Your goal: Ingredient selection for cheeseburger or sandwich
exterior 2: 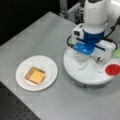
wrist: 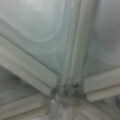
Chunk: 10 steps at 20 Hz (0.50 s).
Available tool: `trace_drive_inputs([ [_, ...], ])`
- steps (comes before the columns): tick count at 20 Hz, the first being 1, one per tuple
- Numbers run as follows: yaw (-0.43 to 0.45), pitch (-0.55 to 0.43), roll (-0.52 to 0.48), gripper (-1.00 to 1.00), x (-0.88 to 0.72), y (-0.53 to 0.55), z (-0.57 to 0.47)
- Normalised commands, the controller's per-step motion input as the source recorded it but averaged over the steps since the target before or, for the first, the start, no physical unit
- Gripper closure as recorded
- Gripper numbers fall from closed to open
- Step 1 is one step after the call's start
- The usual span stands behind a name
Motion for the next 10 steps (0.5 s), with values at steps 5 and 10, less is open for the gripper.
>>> trace_drive_inputs([
  [5,0.079,-0.027,-0.127,-1.00,-0.24,0.02,0.09],
  [10,0.023,-0.024,-0.114,-1.00,-0.16,0.01,-0.03],
])
